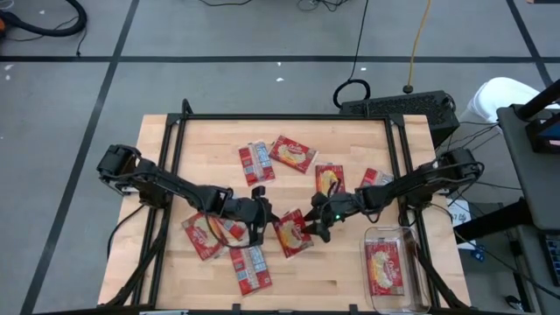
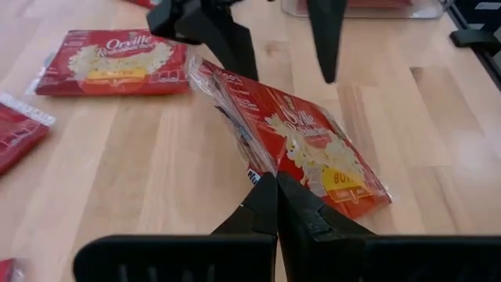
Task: Sort popcorn bags into baskets
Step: Put the popcorn bag into the transparent bin
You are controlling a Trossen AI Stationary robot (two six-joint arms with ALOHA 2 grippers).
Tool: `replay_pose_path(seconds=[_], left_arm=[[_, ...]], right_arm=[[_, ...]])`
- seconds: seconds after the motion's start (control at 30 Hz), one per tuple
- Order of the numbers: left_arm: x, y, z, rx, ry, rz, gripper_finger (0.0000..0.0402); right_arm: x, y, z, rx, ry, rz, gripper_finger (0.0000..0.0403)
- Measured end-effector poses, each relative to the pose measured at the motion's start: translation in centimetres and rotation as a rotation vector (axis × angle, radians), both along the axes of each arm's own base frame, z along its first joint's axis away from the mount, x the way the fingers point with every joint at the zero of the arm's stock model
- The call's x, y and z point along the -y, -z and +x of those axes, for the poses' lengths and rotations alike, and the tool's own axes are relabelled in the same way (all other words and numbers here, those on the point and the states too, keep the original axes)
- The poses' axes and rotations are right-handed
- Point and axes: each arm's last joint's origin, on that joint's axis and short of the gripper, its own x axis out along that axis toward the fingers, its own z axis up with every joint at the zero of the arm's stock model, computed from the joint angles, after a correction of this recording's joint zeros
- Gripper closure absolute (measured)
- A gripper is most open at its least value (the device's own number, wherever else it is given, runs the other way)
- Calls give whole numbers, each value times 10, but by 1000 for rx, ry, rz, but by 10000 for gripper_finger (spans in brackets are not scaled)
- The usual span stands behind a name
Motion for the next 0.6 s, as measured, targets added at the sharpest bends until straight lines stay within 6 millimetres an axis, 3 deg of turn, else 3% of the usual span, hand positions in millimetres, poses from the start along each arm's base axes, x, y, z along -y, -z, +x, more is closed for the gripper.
replay_pose_path(seconds=[0.27, 0.6], left_arm=[[-6, -2, 2, 20, -16, 12, 401], [-6, -2, 3, 22, -34, 5, 401]], right_arm=[[-7, 10, 9, 52, -5, 57, 198], [-10, 9, 10, 82, -31, 76, 346]])
